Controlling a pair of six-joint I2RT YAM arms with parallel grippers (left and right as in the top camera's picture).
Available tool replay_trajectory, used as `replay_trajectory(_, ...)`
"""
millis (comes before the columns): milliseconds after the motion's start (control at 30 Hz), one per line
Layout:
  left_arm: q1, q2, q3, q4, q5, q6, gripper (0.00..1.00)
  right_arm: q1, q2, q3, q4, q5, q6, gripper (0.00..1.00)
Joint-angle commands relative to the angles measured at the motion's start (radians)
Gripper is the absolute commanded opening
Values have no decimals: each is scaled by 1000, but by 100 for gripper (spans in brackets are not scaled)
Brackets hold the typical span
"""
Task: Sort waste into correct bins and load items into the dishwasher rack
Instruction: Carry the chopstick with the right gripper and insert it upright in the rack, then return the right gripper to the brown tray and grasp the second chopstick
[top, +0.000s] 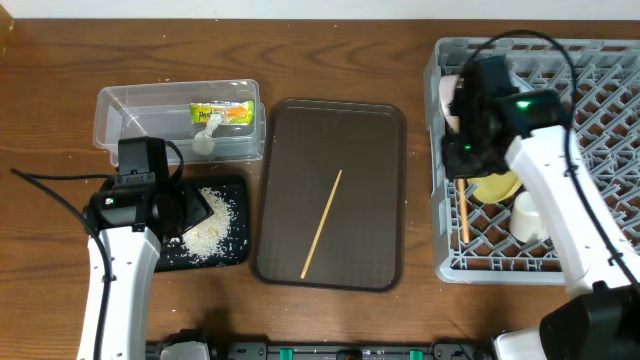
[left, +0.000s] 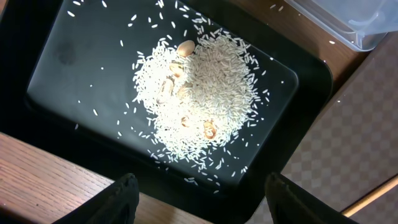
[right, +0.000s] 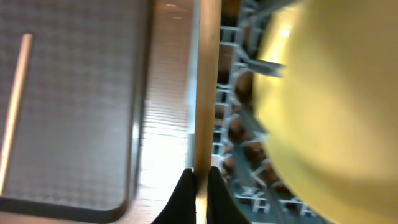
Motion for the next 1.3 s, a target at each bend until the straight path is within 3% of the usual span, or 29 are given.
replay_trajectory(0,4,-7,5,-6,-9,-9,68,-44,9,-40,9,7,-44,1)
replay_trajectory(433,4,-7,5,-6,-8,-9,68,-50,9,-210,208,2,-43,2)
replay_trajectory(600,4,-7,5,-6,-8,-9,68,-50,9,-210,210,-4,-43,19)
replay_trajectory(833,4,-7,5,-6,-8,-9,68,-50,5,-194,206,-14,-43,20)
replay_trajectory(1000,4,-7,5,-6,-8,-9,68,-50,-26,-132,209,-119,-43,21)
replay_trajectory(1267,4,-7,6,-6,-8,-9,68,42,-62,-89,340,-380,-30,38)
